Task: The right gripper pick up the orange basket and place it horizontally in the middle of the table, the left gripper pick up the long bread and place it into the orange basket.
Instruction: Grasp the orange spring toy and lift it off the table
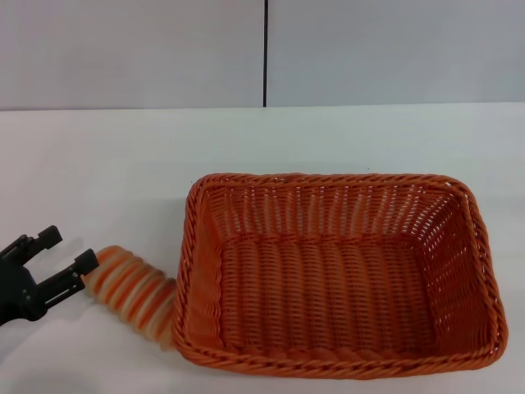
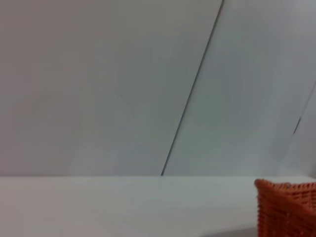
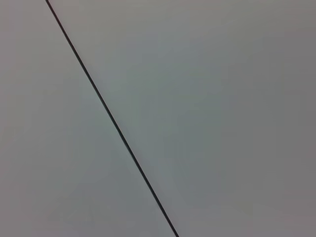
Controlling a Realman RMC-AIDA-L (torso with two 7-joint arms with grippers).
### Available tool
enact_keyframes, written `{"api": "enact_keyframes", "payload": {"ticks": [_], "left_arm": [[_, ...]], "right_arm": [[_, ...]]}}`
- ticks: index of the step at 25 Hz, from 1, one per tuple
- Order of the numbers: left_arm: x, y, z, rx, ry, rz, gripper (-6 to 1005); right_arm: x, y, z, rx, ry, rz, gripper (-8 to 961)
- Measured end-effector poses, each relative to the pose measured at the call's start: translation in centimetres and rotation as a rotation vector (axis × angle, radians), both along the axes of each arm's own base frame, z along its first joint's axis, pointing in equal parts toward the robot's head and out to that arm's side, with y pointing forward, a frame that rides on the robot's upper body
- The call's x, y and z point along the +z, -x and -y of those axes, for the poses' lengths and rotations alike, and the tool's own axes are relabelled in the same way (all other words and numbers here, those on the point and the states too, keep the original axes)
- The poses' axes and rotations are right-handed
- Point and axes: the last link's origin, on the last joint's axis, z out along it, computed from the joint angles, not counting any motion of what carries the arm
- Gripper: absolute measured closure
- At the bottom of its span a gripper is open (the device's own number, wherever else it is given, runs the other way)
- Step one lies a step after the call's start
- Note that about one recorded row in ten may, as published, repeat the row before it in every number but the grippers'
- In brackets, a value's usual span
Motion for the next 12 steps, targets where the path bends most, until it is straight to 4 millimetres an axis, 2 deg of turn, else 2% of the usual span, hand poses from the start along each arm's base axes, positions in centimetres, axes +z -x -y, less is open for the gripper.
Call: {"api": "enact_keyframes", "payload": {"ticks": [12], "left_arm": [[-1.08, 0.55, -0.58, 0.048, 0.024, -0.038, 164]], "right_arm": [[-0.33, -0.34, 0.02, -0.022, 0.014, 0.001, 587]]}}
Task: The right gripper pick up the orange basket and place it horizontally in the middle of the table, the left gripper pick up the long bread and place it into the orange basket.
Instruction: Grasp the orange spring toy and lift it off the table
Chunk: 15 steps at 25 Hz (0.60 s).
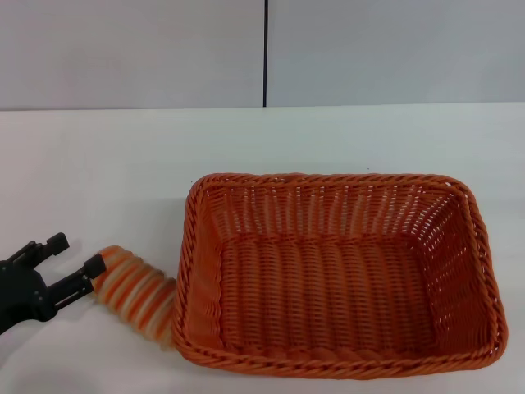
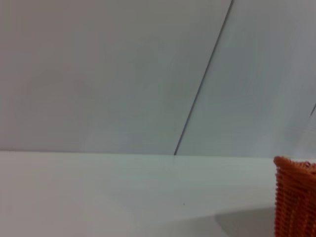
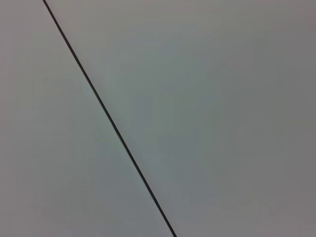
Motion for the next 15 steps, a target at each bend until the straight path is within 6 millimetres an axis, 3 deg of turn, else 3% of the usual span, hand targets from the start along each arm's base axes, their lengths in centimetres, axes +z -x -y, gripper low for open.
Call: {"api": "enact_keyframes", "payload": {"ticks": [15], "left_arm": [[-1.1, 0.0, -0.3, 0.016, 0.055, -0.011, 189]], "right_arm": [[-0.1, -0.2, -0.3, -0.018, 0.005, -0.001, 587]]}}
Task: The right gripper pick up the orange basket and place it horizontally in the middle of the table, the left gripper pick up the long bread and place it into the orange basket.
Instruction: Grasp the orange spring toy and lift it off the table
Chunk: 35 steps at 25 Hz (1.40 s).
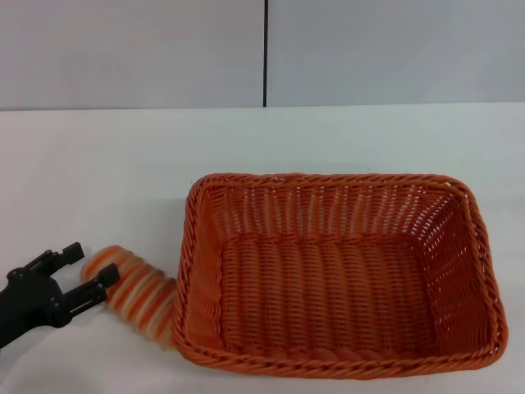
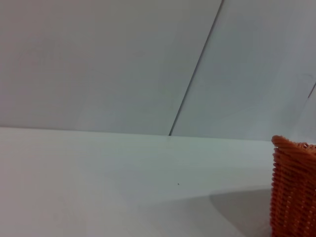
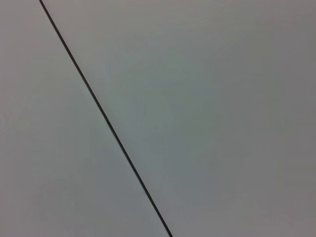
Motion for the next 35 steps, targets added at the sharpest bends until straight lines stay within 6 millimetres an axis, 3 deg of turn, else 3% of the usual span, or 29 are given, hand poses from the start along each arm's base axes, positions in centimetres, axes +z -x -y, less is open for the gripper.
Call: {"api": "enact_keyframes", "payload": {"ticks": [23, 35], "left_arm": [[-0.63, -0.1, -0.2, -0.002, 0.029, -0.008, 231], [-0.56, -0.18, -0.19, -0.009, 0.029, -0.005, 416]], "right_arm": [[-0.13, -0.14, -0.21, -0.014, 0.003, -0.004, 586], [-0.1, -0.14, -0.4, -0.017, -0.001, -0.007, 587]]}}
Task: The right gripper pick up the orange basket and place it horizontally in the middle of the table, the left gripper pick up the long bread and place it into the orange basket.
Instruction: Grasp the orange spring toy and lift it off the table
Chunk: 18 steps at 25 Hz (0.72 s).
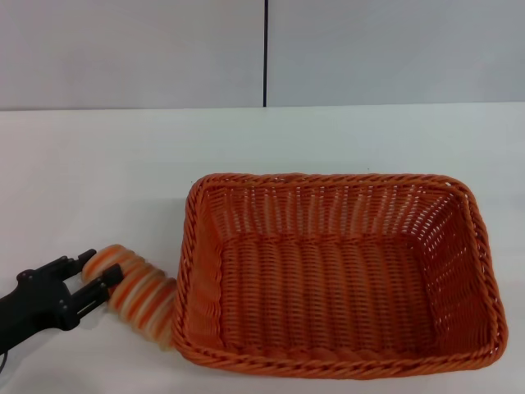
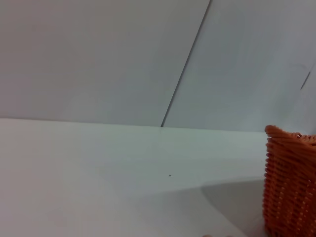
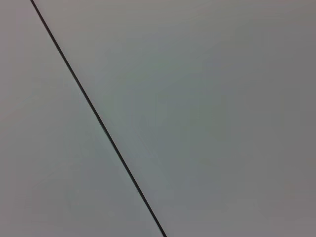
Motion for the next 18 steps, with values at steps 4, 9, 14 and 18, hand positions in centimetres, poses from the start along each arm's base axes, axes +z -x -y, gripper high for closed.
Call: {"api": "enact_keyframes", "payload": {"ticks": [4, 9, 14, 18], "left_arm": [[0.03, 0.0, -0.02, 0.0, 0.0, 0.001, 441], [0.05, -0.03, -0.04, -0.001, 0.0, 0.002, 489], [-0.09, -0.16, -0.08, -0.007, 0.009, 0.003, 520], [-0.11, -0.19, -0.1, -0.008, 0.01, 0.004, 566]], "right_arm": [[0.1, -0.07, -0.02, -0.005, -0.007, -0.002, 586], [0.13, -0.1, -0.01, -0.007, -0.01, -0.004, 586], [0.1, -0.08, -0.07, -0.007, -0.009, -0.005, 587], [0.06, -0.08, -0.07, -0.007, -0.009, -0.007, 587]]}}
